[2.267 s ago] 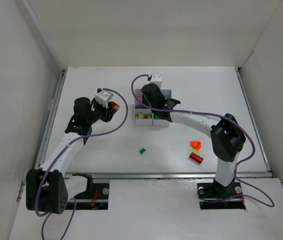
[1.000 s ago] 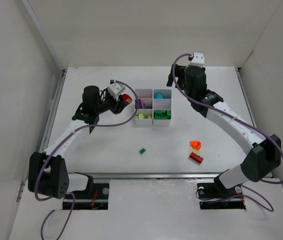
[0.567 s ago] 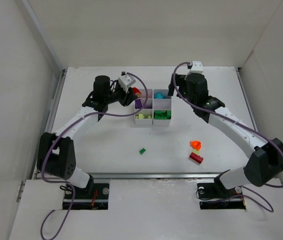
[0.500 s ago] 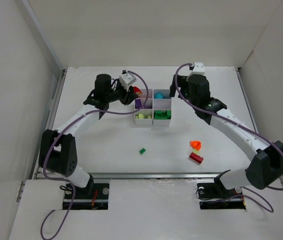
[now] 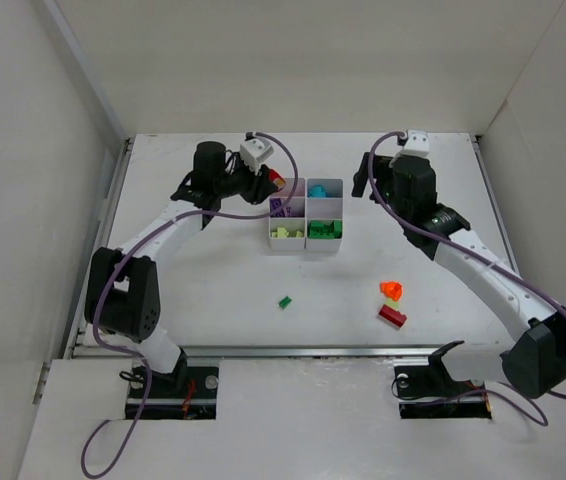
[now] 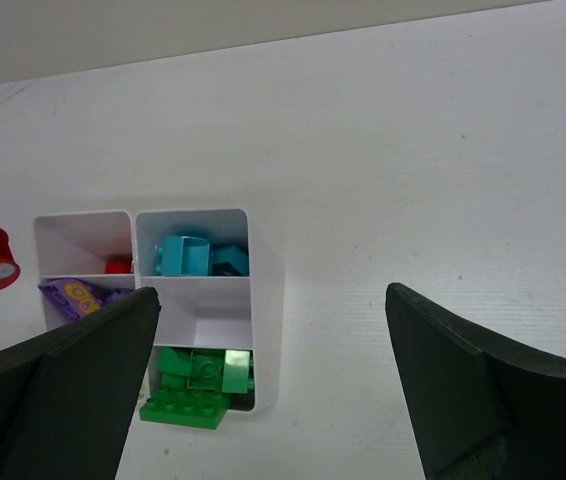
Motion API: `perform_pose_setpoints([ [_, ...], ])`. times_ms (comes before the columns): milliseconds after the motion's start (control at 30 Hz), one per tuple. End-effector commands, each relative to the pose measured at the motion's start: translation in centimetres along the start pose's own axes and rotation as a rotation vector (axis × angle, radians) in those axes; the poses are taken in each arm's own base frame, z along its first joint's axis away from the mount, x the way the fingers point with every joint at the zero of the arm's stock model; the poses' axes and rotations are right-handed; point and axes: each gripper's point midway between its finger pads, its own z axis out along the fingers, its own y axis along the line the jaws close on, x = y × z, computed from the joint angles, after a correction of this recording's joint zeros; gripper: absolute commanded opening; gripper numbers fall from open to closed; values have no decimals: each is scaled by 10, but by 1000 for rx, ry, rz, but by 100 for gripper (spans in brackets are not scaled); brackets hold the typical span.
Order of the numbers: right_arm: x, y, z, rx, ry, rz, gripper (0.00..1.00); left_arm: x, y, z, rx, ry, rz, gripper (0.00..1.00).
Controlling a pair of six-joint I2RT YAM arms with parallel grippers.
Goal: Sort the legos into containers by color
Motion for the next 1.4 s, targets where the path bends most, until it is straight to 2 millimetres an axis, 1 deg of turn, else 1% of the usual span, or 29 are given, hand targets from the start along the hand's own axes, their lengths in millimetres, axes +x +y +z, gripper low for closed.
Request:
perform_pose_setpoints([
  [0, -16, -4, -11, 13, -49, 31, 100, -25, 6, 1, -9, -51, 45, 0],
  [33, -14, -5, -11, 16, -41, 27, 100, -26, 1, 3, 0, -51, 48, 0],
  [67, -12, -11, -10, 39, -39, 38, 100, -26, 2, 3, 0, -51, 59, 0],
  [100, -10, -12, -10, 42, -31, 34, 100, -26, 2, 3, 0, -51, 59, 0],
  [133, -12, -12, -12, 39, -39, 38, 100, -23, 1, 3, 2, -42, 53, 0],
  [167, -8, -13, -12, 42, -30, 43, 100, -23, 1, 3, 2, -42, 53, 0],
  [200, -8, -13, -12, 42, -30, 43, 100, -28, 2, 2, 0, -50, 58, 0],
  [400, -5, -12, -9, 45, -22, 49, 100, -25, 3, 2, -7, -39, 61, 0],
  [433, -9, -11, -10, 42, -30, 52, 100, -25, 3, 2, -7, -39, 61, 0],
  [500, -3, -12, -7, 48, -13, 45, 100, -25, 3, 2, -7, -39, 61, 0],
  [533, -8, -11, -8, 45, -22, 49, 100, -25, 3, 2, -7, -39, 61, 0],
  [567, -8, -11, -8, 45, -22, 49, 100, -25, 3, 2, -7, -39, 61, 0],
  [667, -3, -12, -6, 51, -6, 42, 100, -25, 4, 2, -7, -39, 81, 0],
  [700, -3, -12, -6, 51, -6, 42, 100, -21, 5, 4, -6, -32, 76, 0],
  [767, -3, -12, -6, 51, -6, 42, 100, -19, 7, 4, -13, -22, 109, 0],
  [800, -3, -12, -6, 51, -6, 42, 100, -24, 9, 4, -16, -30, 127, 0],
  [867, -3, -12, -6, 51, -6, 42, 100, -22, 11, 5, -23, -19, 131, 0],
  [1200, 1, -15, -7, 66, 7, 36, 100, -24, 18, 6, -40, -12, 188, 0],
  [1233, 1, -15, -7, 66, 7, 36, 100, -25, 19, 6, -41, -12, 208, 0],
  [1267, 1, -15, -7, 66, 7, 27, 100, -19, 20, 8, -36, 3, 216, 0],
  [1300, 1, -15, -7, 66, 7, 26, 100, -21, 17, 8, -14, 2, 236, 0],
  [1333, 1, -15, -7, 66, 7, 26, 100, -14, 17, 10, 5, 19, 292, 0],
  [1367, 1, -16, -7, 66, 7, 17, 100, -22, 18, 9, 14, 10, 340, 0],
])
